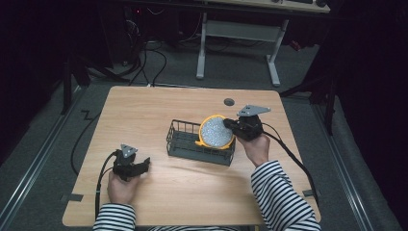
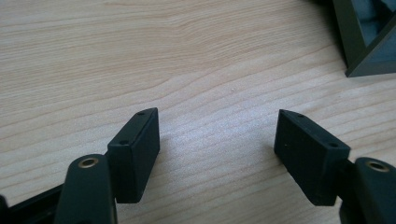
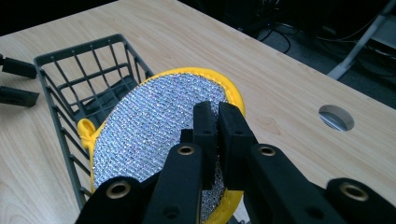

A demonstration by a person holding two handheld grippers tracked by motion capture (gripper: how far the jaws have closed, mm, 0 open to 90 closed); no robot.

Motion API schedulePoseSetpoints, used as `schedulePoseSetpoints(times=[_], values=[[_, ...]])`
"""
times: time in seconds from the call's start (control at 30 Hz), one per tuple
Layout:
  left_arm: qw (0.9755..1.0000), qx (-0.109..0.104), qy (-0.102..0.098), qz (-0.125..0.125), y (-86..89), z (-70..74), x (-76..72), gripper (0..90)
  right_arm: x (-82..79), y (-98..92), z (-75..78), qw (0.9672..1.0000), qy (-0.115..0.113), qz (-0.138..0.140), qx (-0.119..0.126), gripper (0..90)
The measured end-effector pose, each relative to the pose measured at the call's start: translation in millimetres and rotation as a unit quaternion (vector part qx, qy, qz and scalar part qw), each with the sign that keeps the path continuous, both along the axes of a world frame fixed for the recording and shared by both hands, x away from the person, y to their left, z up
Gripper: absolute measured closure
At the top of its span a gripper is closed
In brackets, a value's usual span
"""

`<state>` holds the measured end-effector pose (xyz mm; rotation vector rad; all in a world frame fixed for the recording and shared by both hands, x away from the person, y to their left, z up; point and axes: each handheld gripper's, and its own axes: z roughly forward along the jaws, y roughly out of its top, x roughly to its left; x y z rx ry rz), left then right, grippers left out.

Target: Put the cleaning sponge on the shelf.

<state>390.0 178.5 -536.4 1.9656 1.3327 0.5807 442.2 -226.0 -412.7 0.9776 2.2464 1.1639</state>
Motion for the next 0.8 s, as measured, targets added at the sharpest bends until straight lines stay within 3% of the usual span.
schedulePoseSetpoints(times=[0.4, 0.8], values=[[1.0000, 0.000, 0.000, -0.001, -0.2, 0.0, 0.5, 31.5, -4.9, 3.0, -5.4, 0.9995, 0.014, 0.020, -0.018, 86.8], [1.0000, 0.000, 0.000, -0.001, -0.2, 0.0, 0.5, 31.5, -4.9, 6.9, -11.7, 0.9992, 0.031, 0.025, -0.010, 86.8]])
